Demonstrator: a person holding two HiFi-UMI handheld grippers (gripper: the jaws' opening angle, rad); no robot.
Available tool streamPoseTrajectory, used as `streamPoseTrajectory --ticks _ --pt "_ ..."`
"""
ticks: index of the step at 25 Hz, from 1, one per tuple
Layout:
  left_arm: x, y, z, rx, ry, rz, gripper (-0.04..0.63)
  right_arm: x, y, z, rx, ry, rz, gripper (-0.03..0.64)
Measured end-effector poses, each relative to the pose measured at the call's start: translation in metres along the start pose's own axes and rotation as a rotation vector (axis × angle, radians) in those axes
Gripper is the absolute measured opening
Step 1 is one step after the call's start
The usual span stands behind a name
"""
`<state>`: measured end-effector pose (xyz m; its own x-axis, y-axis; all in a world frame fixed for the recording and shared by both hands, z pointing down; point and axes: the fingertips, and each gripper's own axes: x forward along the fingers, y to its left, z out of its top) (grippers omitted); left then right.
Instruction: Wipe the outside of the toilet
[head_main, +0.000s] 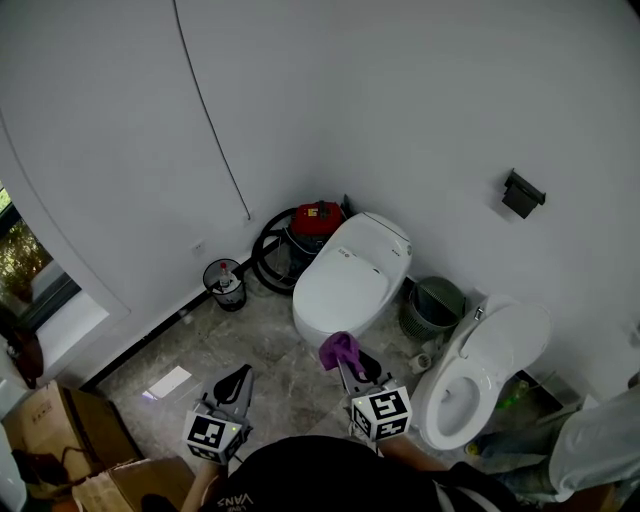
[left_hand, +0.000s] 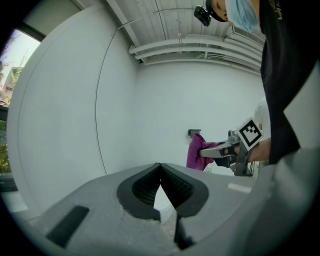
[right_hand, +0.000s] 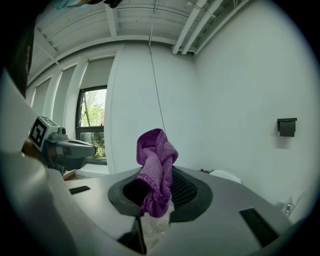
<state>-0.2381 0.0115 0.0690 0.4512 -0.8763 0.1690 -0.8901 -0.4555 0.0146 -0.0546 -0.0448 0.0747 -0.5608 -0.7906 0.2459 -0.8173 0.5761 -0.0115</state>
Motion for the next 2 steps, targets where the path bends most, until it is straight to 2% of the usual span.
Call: streamPoseTrajectory --ticks 2 --pt "-0.0021 0.0036 -0.0014 -0.006 -0.002 0.002 0.006 0.0019 0.0040 -0.0017 0.005 0.004 -0.001 0.089"
